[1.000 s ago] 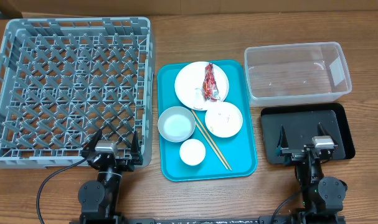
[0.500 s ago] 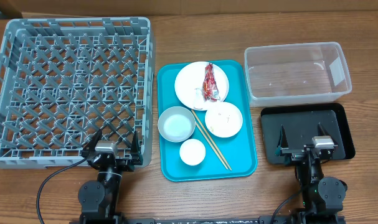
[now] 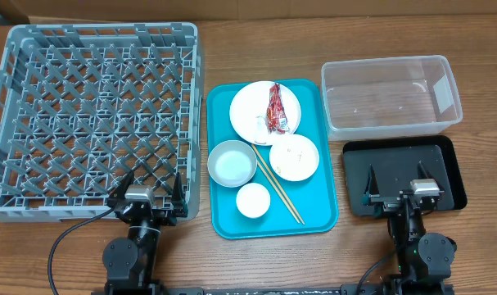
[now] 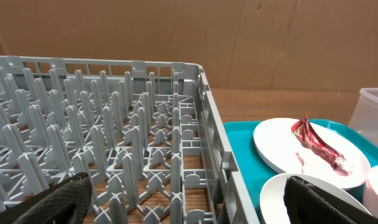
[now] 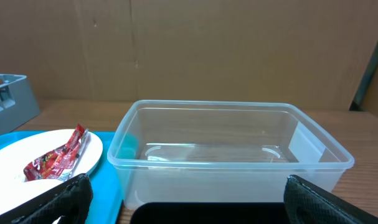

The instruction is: Sort waste into correct bins and load items into the dishwasher

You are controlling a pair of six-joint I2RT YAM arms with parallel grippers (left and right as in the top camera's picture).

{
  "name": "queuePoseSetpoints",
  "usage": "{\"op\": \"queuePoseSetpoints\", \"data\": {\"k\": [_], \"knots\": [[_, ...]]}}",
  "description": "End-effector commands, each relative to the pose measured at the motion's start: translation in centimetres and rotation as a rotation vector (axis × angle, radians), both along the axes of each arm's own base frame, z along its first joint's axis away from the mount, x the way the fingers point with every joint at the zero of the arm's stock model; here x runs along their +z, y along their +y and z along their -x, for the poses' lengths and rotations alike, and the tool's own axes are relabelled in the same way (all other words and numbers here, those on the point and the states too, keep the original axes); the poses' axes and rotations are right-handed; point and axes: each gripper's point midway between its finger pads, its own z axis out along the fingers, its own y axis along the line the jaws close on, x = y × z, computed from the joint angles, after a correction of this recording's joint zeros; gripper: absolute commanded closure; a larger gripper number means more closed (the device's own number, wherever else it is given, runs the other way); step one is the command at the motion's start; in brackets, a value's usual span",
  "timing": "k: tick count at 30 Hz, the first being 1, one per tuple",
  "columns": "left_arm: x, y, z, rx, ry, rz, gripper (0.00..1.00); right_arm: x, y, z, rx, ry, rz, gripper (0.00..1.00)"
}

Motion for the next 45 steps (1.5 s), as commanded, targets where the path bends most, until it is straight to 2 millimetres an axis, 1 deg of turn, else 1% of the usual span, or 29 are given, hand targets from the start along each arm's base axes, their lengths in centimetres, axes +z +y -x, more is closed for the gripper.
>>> {"op": "queuePoseSetpoints", "data": {"k": [1,4,5,8,12,16,18,23,26,31,35,38,40,41,43,45], "knots": [[0.0,-0.3,0.0,-0.014,-0.005,-0.006,0.0,-0.2,0.2,0.0,0.012,0.001,-0.084,0.0],[0.0,0.6,0.0,0.039,0.0,0.019,0.0,0.0,0.2,0.0,0.01,0.002,-0.183,0.0],[0.0,1.0,0.1,0.067,0.013,0.044,0.0,0.4,0.2,0.1,0.008,0.006,-0.232,0.0],[0.0,1.0,0.5,0.066,0.048,0.044,0.0,1.5,0.2,0.5,0.007,0.007,-0.271,0.0],[0.3,0.9,1.5,0.065,0.123,0.045,0.0,3.3,0.2,1.1,0.006,0.013,-0.273,0.0],[2.1,1.0,2.2,0.069,0.125,0.044,0.0,4.4,0.2,1.6,0.002,0.042,-0.278,0.0],[3.0,1.0,2.5,0.069,0.123,0.045,0.0,4.8,0.3,1.8,0.001,0.075,-0.306,0.0],[3.6,1.0,2.7,0.069,0.195,0.043,0.0,5.4,0.4,1.8,-0.009,0.182,-0.316,0.0],[3.8,0.9,2.5,0.066,0.258,0.042,0.0,5.9,0.6,1.4,-0.014,0.259,-0.317,0.0],[4.4,0.9,1.9,0.07,0.396,0.038,0.0,6.9,0.7,-0.1,-0.032,0.426,-0.312,0.0],[4.3,0.7,1.5,0.057,0.54,0.039,0.0,7.7,0.9,-1.3,-0.043,0.562,-0.315,0.0],[4.3,0.1,1.1,0.03,0.624,0.049,0.0,7.9,0.9,-2.0,-0.056,0.668,-0.316,0.0],[4.3,-0.1,0.8,0.019,0.673,0.055,0.0,7.7,1.2,-2.5,-0.055,0.749,-0.321,0.0],[4.2,-0.1,0.8,0.021,0.709,0.054,0.0,7.3,1.6,-2.8,-0.044,0.812,-0.331,0.0],[4.0,-0.1,0.6,0.019,0.73,0.056,0.0,6.6,2.1,-3.1,-0.025,0.873,-0.343,0.0],[3.8,-0.6,0.5,-0.006,0.742,0.067,0.0,5.9,2.7,-3.4,0.0,0.916,-0.361,0.0]]}}
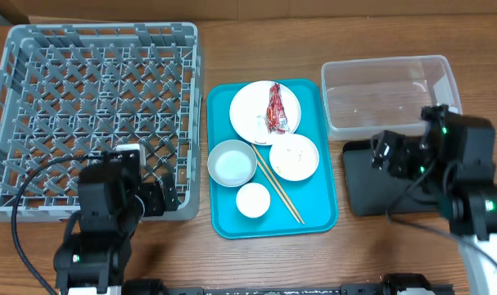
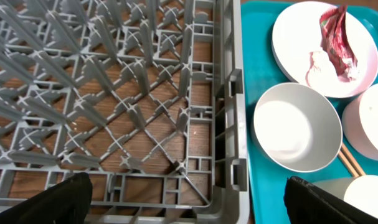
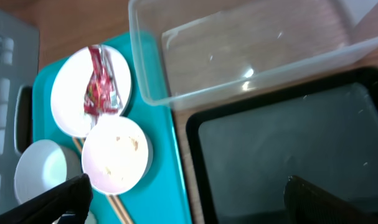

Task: Sort waste into correct bins and load items into the dishwasher
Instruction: 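Move the right gripper to the red wrapper on the white plate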

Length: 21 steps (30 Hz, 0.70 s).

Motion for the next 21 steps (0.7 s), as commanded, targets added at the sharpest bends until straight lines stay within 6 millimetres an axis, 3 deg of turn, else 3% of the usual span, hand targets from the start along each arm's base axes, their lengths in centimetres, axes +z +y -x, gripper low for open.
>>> {"op": "queuePoseSetpoints", "data": {"k": [1,10,21], "knots": [[0.9,-1.3,-0.4,-0.041,-0.005,0.059,0.0,0.0,1.6,-1.1,0.058,0.033,-0.078,0.0],[1.0,-1.7,-0.4,-0.051,-0.005,0.086,0.0,-0.7,4.6,-4.1,0.163,0.01,-0.12,0.0],[1.4,-1.8,-0.8,-0.051,-0.026,0.091,0.0,-1.1,12.2,-5.6,0.362,-0.015,-0.07,0.08]]}}
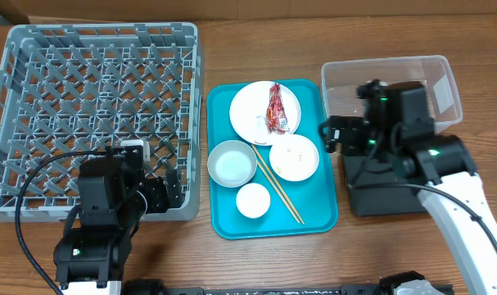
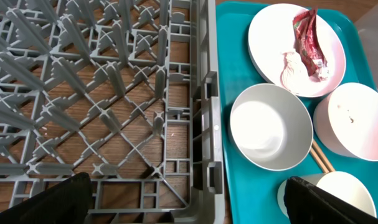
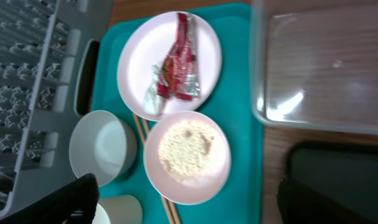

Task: Sort waste into correct bins and load items into the dishwasher
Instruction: 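Move the right gripper to the red wrapper on the white plate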

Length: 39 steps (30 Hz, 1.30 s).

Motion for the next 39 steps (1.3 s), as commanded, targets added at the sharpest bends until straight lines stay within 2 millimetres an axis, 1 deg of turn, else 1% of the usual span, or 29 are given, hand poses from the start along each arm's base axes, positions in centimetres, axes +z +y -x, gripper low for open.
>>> {"op": "queuePoseSetpoints", "data": {"k": [1,5,8,9,12,13,14,17,22,23,25,27,29,32,33,37,39], "knots": [[1.1,-0.4,-0.3,-0.008,-0.026,0.018,0.0,1.5,3.1,-1.4,0.057,-0.094,0.028,0.08],[1.0,-0.4,-0.2,-0.008,-0.022,0.018,0.0,2.1,6.0,-2.8,0.085,-0.2,0.065,0.08],[1.0,-0.4,-0.2,-0.008,-0.022,0.018,0.0,1.6,7.8,-4.0,0.085,-0.251,0.105,0.07],[1.1,-0.4,-0.3,-0.008,-0.025,0.018,0.0,0.4,8.9,-4.4,0.098,-0.249,0.125,0.07],[0.9,-0.4,-0.1,-0.008,-0.014,0.018,0.0,-2.6,10.6,-4.5,0.132,-0.199,0.161,0.07],[0.9,-0.4,0.0,-0.005,-0.01,0.022,0.0,-3.3,10.9,-4.4,0.138,-0.184,0.167,0.07],[0.9,-0.4,-0.1,0.005,-0.009,0.032,0.0,-4.8,11.4,-4.4,0.152,-0.159,0.185,0.07],[0.9,-0.4,-0.1,0.005,-0.01,0.03,0.0,-6.5,12.3,-4.9,0.162,-0.146,0.196,0.1],[0.9,-0.4,-0.1,0.005,-0.011,0.031,0.0,-8.8,13.1,-6.0,0.164,-0.137,0.203,0.19],[0.9,-0.4,-0.1,0.005,-0.011,0.031,0.0,-9.4,13.0,-5.9,0.163,-0.122,0.214,0.22],[0.9,-0.4,-0.1,0.005,-0.01,0.031,0.0,-10.7,12.6,-6.1,0.148,-0.101,0.244,0.25],[0.9,-0.4,-0.1,0.005,-0.011,0.031,0.0,-11.5,12.2,-6.6,0.115,-0.1,0.265,0.27],[0.9,-0.4,-0.1,0.005,-0.011,0.031,0.0,-12.0,12.5,-7.1,0.11,-0.112,0.263,0.29],[0.9,-0.4,-0.1,0.009,-0.009,0.036,0.0,-12.0,13.1,-8.0,0.106,-0.142,0.244,0.37],[0.9,-0.4,-0.1,0.012,-0.009,0.04,0.0,-12.3,13.2,-8.1,0.104,-0.145,0.243,0.37],[0.9,-0.9,0.0,-0.006,-0.005,0.059,0.0,-13.3,12.9,-8.3,0.093,-0.135,0.269,0.39],[0.9,-0.9,0.0,-0.005,-0.005,0.058,0.0,-13.6,12.4,-8.7,0.07,-0.146,0.295,0.41]]}}
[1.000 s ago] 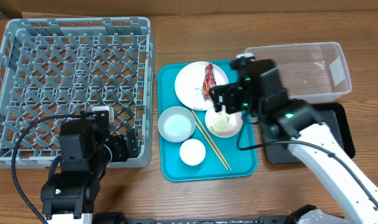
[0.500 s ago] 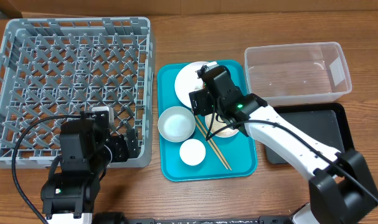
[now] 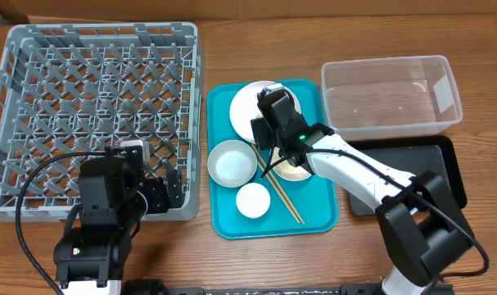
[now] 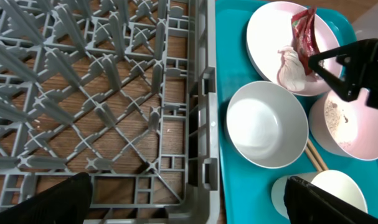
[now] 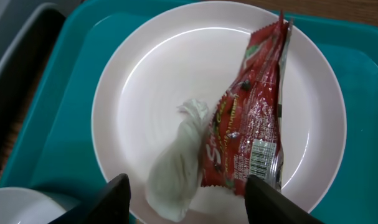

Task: Sort waste into correct bins and load items into the dishwasher
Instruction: 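Move the right gripper to the red wrapper on the white plate, then grasp the red wrapper and drop it into the clear bin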

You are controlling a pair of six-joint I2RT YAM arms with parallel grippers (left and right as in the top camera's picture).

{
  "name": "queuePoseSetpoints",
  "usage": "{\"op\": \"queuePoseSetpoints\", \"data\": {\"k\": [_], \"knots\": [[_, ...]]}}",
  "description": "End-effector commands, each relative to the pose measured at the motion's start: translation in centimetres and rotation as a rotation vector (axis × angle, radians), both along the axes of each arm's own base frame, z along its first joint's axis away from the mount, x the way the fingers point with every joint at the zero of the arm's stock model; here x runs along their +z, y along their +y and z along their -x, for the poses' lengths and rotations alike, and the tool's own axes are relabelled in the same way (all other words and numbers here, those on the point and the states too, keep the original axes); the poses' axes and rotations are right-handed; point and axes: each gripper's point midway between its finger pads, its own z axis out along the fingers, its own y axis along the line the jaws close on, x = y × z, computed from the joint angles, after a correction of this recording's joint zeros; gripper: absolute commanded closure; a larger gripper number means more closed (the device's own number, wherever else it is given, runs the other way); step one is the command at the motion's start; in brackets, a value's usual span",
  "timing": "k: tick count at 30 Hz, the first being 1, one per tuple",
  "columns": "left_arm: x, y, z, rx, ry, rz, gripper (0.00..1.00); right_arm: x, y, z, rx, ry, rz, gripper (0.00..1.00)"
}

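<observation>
A white plate (image 5: pixel 176 81) at the far end of the teal tray (image 3: pixel 223 221) carries a red snack wrapper (image 5: pixel 251 143) and a crumpled white tissue (image 5: pixel 176 162). My right gripper (image 5: pixel 189 196) hangs open just above them, one finger on each side of the tissue and the wrapper's lower end; in the overhead view this right gripper (image 3: pixel 271 123) covers most of the plate. My left gripper (image 4: pixel 189 208) is open and empty over the near right corner of the grey dish rack (image 3: pixel 92 115). On the tray also lie a white bowl (image 3: pixel 232 162), a crumb-soiled bowl (image 4: pixel 347 124), a cup (image 3: pixel 253 200) and chopsticks (image 3: pixel 285 201).
A clear plastic bin (image 3: pixel 391 94) stands to the right of the tray, with a black tray (image 3: pixel 432 164) in front of it. The right arm reaches across from the near right and over the soiled bowl.
My right gripper was high over the gap between the tray and the clear bin; now it is low over the plate, fingers around the tissue and wrapper. The left arm has barely shifted.
Both grippers rested open at the table's near edge. Then the left one was over the rack's near right corner and the right one above the black tray. The right then stood beside the clear bin, and now sits low over the plate.
</observation>
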Motion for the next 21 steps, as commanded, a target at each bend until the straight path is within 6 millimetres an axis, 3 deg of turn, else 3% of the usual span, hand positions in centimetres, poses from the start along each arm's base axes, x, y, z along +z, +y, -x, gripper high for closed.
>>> {"op": "queuePoseSetpoints", "data": {"k": [1,6,14,21], "knots": [[1.1,-0.6,-0.2,-0.017,-0.025,0.027,0.0,0.0,-0.4,-1.3,-0.047,-0.048,0.033,0.44],[1.1,-0.6,-0.2,-0.017,-0.025,0.026,0.0,-0.1,-0.4,-1.8,-0.055,-0.063,0.031,0.48],[1.1,-0.6,-0.2,-0.017,-0.025,0.027,0.0,-2.9,-0.6,-1.6,-0.054,-0.017,0.066,0.5],[1.1,-0.6,-0.2,-0.017,-0.026,0.027,0.0,-2.4,-0.2,-2.0,-0.054,-0.041,0.048,0.75]]}}
